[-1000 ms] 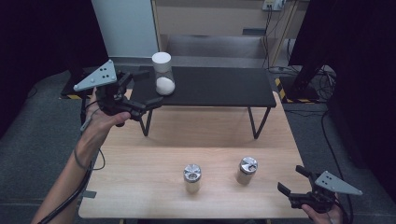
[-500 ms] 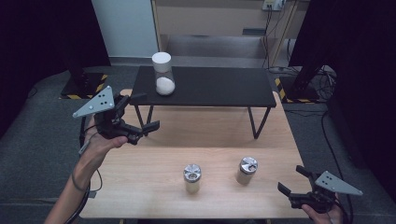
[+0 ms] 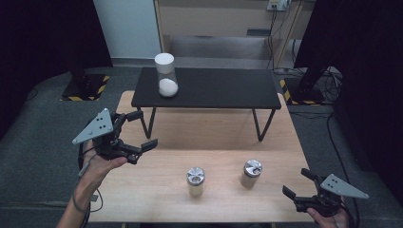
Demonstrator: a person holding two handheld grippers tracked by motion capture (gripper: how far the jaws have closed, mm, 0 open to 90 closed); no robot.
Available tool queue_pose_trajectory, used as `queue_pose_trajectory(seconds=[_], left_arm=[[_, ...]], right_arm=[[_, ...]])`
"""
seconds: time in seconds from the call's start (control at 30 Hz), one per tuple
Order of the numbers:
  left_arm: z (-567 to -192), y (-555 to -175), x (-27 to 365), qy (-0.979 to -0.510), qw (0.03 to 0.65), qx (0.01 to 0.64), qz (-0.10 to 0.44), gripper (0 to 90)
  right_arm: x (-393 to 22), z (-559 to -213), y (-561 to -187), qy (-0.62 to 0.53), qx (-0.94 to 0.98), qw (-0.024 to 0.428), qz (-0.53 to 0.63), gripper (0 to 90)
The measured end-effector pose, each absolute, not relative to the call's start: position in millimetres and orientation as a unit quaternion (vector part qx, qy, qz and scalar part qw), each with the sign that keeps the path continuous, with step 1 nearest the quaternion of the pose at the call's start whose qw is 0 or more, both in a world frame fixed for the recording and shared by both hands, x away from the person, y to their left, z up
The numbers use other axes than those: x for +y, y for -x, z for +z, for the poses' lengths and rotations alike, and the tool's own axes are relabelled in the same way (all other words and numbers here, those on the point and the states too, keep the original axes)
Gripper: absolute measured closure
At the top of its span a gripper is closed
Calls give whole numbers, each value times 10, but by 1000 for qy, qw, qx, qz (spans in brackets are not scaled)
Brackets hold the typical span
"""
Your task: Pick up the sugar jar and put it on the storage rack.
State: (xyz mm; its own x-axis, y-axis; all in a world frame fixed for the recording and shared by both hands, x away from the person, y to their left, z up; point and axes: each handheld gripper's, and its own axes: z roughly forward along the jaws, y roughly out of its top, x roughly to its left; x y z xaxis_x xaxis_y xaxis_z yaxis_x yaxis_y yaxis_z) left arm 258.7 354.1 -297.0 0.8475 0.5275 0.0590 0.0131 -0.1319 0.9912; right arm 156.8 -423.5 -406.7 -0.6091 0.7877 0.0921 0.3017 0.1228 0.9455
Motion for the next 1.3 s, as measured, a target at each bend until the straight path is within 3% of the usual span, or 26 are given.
queue_pose_trajectory(seconds=[0.6, 1.3], left_arm=[[-3445, -2208, 3728, -705, 623, 247, 231, 14], [-3928, -2017, 3900, -701, 615, 288, 217, 16]], right_arm=[[-4233, -4065, -1566, -381, 715, 225, 541, 20], [-4228, -4061, -1560, -381, 715, 226, 540, 21]])
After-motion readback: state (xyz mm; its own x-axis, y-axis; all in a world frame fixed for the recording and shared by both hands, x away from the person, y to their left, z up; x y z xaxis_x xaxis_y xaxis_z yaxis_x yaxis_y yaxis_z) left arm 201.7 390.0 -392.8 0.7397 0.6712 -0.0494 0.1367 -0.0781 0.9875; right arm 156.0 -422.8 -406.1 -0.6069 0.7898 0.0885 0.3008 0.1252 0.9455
